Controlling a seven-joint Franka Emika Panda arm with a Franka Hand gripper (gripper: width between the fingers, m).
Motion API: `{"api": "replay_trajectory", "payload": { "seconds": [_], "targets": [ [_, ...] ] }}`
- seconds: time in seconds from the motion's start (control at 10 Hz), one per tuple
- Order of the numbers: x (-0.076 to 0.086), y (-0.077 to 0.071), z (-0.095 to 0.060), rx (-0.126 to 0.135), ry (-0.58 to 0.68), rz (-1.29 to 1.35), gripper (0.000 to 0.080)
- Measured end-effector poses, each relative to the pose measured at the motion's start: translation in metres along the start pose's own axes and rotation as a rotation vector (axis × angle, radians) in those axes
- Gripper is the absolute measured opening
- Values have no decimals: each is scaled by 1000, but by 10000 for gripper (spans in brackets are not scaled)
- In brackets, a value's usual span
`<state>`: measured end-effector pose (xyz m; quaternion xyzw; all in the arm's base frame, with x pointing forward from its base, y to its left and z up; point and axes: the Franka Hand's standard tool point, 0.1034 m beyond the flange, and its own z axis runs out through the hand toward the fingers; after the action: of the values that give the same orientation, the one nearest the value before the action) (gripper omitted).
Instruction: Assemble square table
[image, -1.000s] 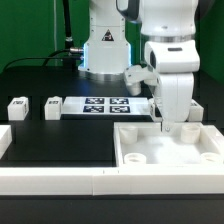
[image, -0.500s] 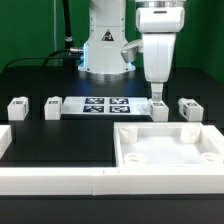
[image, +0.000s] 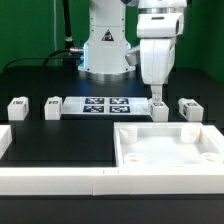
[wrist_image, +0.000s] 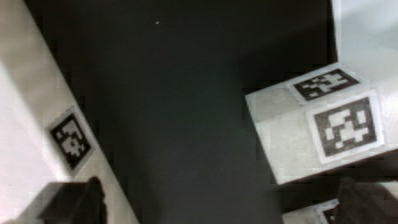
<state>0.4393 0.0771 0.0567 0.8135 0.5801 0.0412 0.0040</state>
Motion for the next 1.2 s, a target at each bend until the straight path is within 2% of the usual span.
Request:
{"api": "replay_trajectory", "payload": {
  "seconds": [0.2,0.3,0.6,0.7,1.2],
  "targets": [
    [2,-3,1,7,6,282,648],
    [9,-12,2,11,8,461,648],
    [52,-35,3,29,8,893,648],
    [59,-40,5,35,8,940,648],
    [58,-42,9,64,0,1195,648]
  ]
}}
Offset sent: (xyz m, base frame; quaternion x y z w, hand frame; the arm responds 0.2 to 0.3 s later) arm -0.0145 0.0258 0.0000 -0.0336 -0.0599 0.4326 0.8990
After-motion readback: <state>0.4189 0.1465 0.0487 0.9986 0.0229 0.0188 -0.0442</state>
